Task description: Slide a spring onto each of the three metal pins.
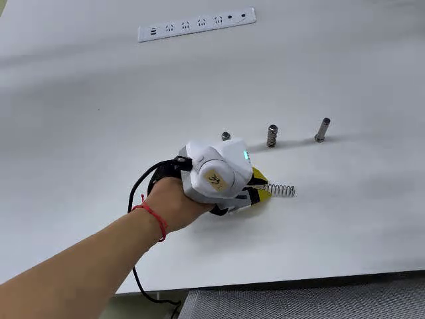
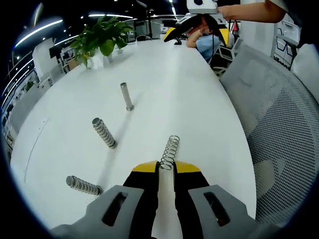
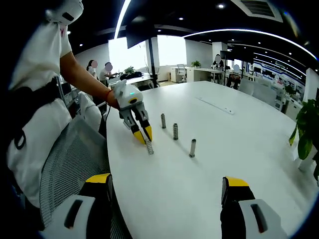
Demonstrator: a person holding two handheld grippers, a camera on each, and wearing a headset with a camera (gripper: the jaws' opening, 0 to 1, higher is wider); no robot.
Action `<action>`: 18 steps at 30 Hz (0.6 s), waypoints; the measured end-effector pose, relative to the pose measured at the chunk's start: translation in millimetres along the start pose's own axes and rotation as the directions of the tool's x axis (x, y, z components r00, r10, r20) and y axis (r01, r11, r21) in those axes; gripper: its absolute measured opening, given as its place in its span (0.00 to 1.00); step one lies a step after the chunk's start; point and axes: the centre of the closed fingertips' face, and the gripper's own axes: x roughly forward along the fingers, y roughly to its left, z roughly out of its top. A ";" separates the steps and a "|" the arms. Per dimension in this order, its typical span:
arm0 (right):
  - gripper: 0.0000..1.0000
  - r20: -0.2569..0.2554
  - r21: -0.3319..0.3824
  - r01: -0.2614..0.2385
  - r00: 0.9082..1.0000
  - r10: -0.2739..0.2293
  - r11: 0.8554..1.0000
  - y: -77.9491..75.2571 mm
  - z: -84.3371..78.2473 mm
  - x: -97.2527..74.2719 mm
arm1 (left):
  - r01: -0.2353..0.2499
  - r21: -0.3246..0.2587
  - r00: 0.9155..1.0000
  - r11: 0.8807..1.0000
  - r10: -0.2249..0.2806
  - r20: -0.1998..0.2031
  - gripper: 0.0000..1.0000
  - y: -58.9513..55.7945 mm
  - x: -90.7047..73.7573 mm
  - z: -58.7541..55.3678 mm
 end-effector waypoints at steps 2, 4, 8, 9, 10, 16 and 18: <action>0.90 0.007 -0.003 -0.002 1.000 0.002 1.000 0.2 4.4 2.6 | -0.005 -0.013 1.000 1.000 0.005 0.021 0.07 -0.5 -2.4 4.4; 0.90 0.017 -0.008 -0.004 1.000 0.004 1.000 0.8 8.9 4.7 | -0.011 -0.020 0.999 1.000 0.012 0.033 0.07 -1.0 -5.4 7.6; 0.89 0.046 -0.027 -0.009 0.999 0.010 1.000 3.4 25.8 8.9 | -0.027 -0.046 0.997 0.999 0.031 0.077 0.07 -1.2 -13.9 18.3; 0.88 0.054 -0.025 -0.010 0.998 0.011 1.000 3.7 30.3 9.5 | -0.032 -0.048 0.996 0.998 0.036 0.086 0.07 -1.2 -16.2 20.5; 0.88 0.067 -0.026 -0.009 0.998 0.011 1.000 3.8 36.7 10.2 | -0.037 -0.060 0.994 0.998 0.043 0.103 0.07 -1.1 -19.1 24.4; 0.80 0.120 -0.026 -0.013 0.993 0.016 1.000 5.9 67.5 12.8 | -0.063 -0.089 0.983 0.994 0.078 0.167 0.07 -0.6 -35.1 41.9; 0.76 0.150 -0.024 -0.017 0.989 0.021 1.000 7.5 79.7 14.2 | -0.071 -0.097 0.978 0.993 0.089 0.191 0.07 -0.3 -40.9 49.2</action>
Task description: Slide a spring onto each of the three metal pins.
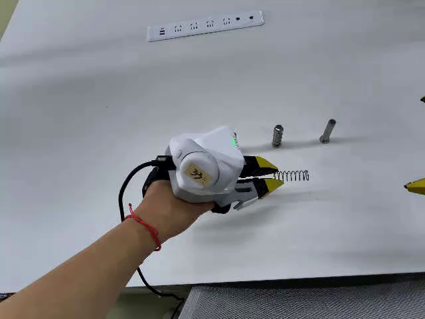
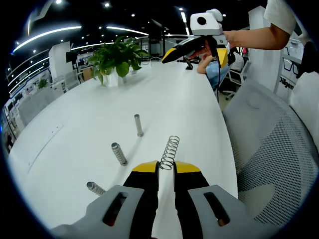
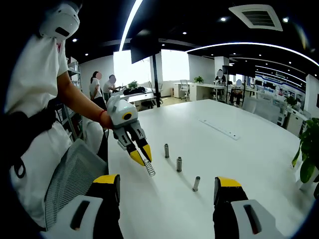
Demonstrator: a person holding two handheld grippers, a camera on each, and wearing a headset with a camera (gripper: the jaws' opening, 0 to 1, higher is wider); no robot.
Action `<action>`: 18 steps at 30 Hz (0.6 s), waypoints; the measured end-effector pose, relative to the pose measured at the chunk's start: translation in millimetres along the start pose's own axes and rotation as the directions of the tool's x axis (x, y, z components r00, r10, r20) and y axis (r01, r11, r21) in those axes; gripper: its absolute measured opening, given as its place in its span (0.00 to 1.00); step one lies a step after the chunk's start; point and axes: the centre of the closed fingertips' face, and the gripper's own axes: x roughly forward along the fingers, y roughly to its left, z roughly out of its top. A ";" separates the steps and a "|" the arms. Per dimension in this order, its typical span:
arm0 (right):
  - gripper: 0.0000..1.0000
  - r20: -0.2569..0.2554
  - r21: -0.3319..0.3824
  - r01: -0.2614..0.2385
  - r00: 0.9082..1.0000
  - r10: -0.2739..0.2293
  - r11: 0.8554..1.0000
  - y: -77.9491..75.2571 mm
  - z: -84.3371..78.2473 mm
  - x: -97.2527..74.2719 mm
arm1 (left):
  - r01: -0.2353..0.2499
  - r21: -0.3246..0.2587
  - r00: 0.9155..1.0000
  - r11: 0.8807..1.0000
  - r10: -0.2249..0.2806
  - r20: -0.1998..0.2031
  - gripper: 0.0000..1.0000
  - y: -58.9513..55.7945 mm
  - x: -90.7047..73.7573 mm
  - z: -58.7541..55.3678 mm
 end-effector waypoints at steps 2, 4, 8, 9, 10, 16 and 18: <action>0.72 0.016 0.010 -0.004 1.000 0.004 1.000 1.4 9.7 3.6 | -0.012 -0.008 1.000 1.000 0.012 0.029 0.07 0.8 -5.0 9.5; 0.67 0.044 0.013 -0.008 0.999 0.008 1.000 3.9 21.0 8.1 | -0.023 -0.019 0.998 1.000 0.024 0.063 0.07 1.5 -9.8 20.4; 0.54 0.085 0.059 -0.024 0.996 0.019 0.998 8.5 38.0 17.2 | -0.042 -0.049 0.990 0.998 0.048 0.131 0.07 2.9 -18.6 41.5; 0.51 0.102 0.081 -0.030 0.995 0.021 0.996 9.9 42.3 19.4 | -0.046 -0.054 0.988 0.997 0.053 0.145 0.07 3.5 -20.6 45.7; 0.48 0.111 0.104 -0.040 0.993 0.028 0.994 11.3 45.8 22.2 | -0.050 -0.059 0.985 0.997 0.059 0.161 0.07 3.9 -23.5 51.4; 0.34 0.214 0.201 -0.076 0.976 0.032 0.977 15.9 63.6 33.5 | -0.065 -0.125 0.957 0.990 0.097 0.272 0.07 6.0 -37.3 83.5; 0.32 0.235 0.235 -0.081 0.972 0.024 0.969 15.8 65.3 36.1 | -0.072 -0.137 0.948 0.988 0.110 0.298 0.07 7.3 -42.2 91.2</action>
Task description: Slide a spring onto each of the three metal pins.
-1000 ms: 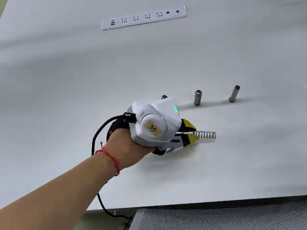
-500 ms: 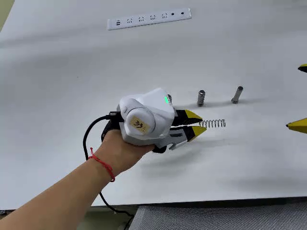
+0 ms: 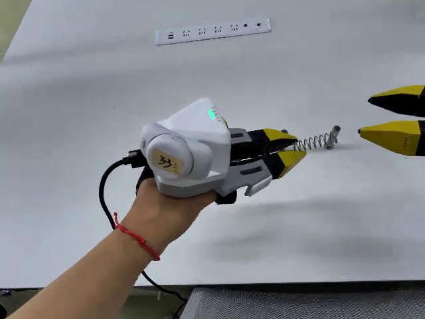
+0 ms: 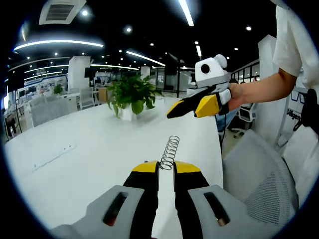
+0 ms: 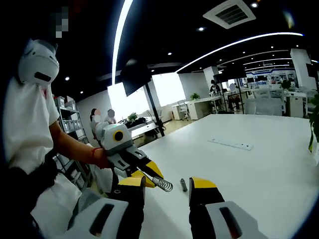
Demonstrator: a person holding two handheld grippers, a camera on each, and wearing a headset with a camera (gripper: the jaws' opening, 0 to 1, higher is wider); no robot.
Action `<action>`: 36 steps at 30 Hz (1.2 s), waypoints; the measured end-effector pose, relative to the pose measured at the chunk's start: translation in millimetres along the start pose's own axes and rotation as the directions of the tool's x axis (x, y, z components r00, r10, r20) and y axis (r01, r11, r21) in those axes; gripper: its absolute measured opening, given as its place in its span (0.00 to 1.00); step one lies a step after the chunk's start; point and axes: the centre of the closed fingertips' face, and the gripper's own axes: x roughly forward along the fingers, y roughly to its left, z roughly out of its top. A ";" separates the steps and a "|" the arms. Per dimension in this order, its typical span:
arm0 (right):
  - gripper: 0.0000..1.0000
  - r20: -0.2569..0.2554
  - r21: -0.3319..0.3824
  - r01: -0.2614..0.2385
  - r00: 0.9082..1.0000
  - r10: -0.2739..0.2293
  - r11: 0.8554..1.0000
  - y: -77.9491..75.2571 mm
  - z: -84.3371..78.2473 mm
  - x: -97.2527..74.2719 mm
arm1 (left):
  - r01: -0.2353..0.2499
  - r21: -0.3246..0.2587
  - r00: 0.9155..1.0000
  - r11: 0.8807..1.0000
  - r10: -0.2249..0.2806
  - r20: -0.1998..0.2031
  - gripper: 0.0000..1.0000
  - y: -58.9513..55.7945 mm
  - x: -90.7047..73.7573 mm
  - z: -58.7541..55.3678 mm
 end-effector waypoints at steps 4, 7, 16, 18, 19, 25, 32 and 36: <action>0.27 0.069 0.064 -0.019 0.997 0.015 0.998 5.7 9.2 4.2 | -0.013 -0.046 0.998 0.999 0.016 0.067 0.07 0.2 -2.9 17.2; 0.24 0.086 0.087 -0.023 0.996 0.016 0.996 6.0 10.7 6.5 | -0.014 -0.068 0.995 0.998 0.020 0.099 0.07 0.2 -3.9 26.5; 0.17 0.173 0.148 -0.065 0.984 0.039 0.987 11.9 25.7 7.5 | 0.004 -0.093 0.989 0.996 0.010 0.149 0.07 -4.9 -4.4 41.0; 0.15 0.177 0.148 -0.065 0.983 0.038 0.987 12.0 26.2 7.5 | 0.008 -0.095 0.988 0.995 0.006 0.152 0.07 -6.6 -4.1 41.9; 0.15 0.178 0.148 -0.066 0.983 0.039 0.987 12.5 26.5 7.8 | 0.010 -0.096 0.988 0.995 0.005 0.155 0.07 -7.3 -4.0 42.5; 0.08 0.179 0.137 -0.071 0.983 0.046 0.988 16.6 29.3 8.8 | 0.019 -0.097 0.986 0.995 -0.002 0.164 0.07 -10.4 -3.9 45.3; 0.07 0.173 0.116 -0.071 0.984 0.050 0.991 19.1 32.1 7.7 | 0.027 -0.097 0.986 0.995 -0.010 0.167 0.07 -12.3 -3.1 46.8; 0.07 0.146 0.076 -0.063 0.988 0.052 0.995 21.5 32.6 8.3 | 0.031 -0.091 0.987 0.995 -0.016 0.162 0.07 -13.9 -2.4 45.7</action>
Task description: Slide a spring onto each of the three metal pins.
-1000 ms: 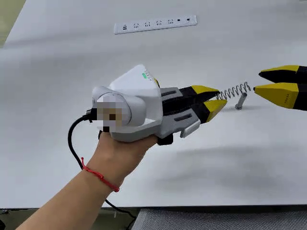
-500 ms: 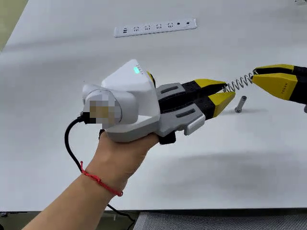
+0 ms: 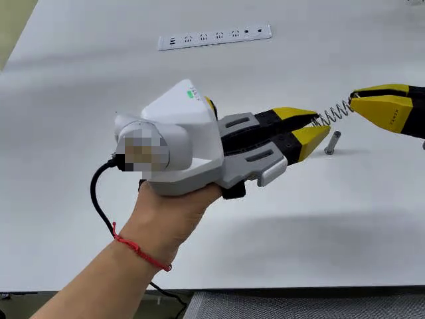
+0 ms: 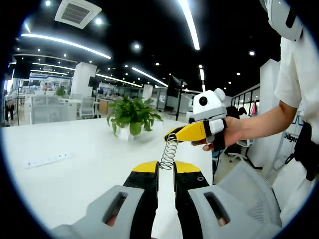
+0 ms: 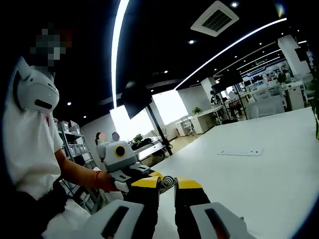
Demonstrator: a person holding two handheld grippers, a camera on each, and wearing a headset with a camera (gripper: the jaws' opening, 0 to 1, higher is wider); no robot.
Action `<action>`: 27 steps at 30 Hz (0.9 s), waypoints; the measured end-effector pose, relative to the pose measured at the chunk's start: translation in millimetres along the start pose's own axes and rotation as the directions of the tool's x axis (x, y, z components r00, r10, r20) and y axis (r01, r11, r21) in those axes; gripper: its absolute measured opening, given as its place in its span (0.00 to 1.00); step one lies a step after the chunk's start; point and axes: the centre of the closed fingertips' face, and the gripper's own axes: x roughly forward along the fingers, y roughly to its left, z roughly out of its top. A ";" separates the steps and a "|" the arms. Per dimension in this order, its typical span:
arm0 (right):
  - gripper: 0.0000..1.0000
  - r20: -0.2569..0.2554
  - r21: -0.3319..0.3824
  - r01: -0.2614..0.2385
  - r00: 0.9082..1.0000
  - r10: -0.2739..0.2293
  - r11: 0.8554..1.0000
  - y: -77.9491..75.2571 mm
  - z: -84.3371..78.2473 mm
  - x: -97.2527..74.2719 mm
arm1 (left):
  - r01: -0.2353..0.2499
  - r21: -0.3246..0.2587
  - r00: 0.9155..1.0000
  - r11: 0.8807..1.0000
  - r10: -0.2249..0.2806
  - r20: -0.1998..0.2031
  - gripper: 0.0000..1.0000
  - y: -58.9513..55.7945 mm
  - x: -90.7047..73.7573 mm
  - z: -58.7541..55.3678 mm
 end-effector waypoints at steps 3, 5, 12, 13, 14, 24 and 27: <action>0.07 -0.025 -0.037 0.001 1.000 -0.002 0.999 1.5 0.1 0.7 | 0.005 0.002 1.000 1.000 -0.005 -0.005 0.07 -0.9 0.1 -1.0; 0.07 -0.044 -0.061 -0.001 0.999 -0.002 0.998 2.8 0.0 1.5 | 0.008 0.004 1.000 1.000 -0.008 -0.011 0.07 -1.4 0.0 -2.1; 0.07 -0.103 -0.150 -0.009 0.995 -0.007 0.989 7.5 1.6 5.5 | 0.032 0.049 0.998 0.998 -0.029 -0.053 0.06 -6.6 0.9 -9.5; 0.07 -0.113 -0.154 -0.014 0.994 -0.004 0.988 8.7 1.0 6.0 | 0.031 0.051 0.998 0.998 -0.029 -0.047 0.06 -6.8 1.4 -8.5; 0.07 -0.123 -0.179 -0.015 0.992 -0.007 0.984 9.5 1.3 6.8 | 0.034 0.051 0.998 0.998 -0.031 -0.052 0.06 -6.9 1.2 -9.2; 0.07 -0.208 -0.289 -0.040 0.978 -0.022 0.957 16.2 -1.9 10.0 | 0.052 0.088 0.995 0.995 -0.044 -0.085 0.07 -9.6 2.1 -14.3; 0.07 -0.228 -0.316 -0.049 0.973 -0.025 0.948 18.0 -2.0 11.2 | 0.055 0.097 0.995 0.994 -0.046 -0.092 0.07 -10.0 2.6 -14.7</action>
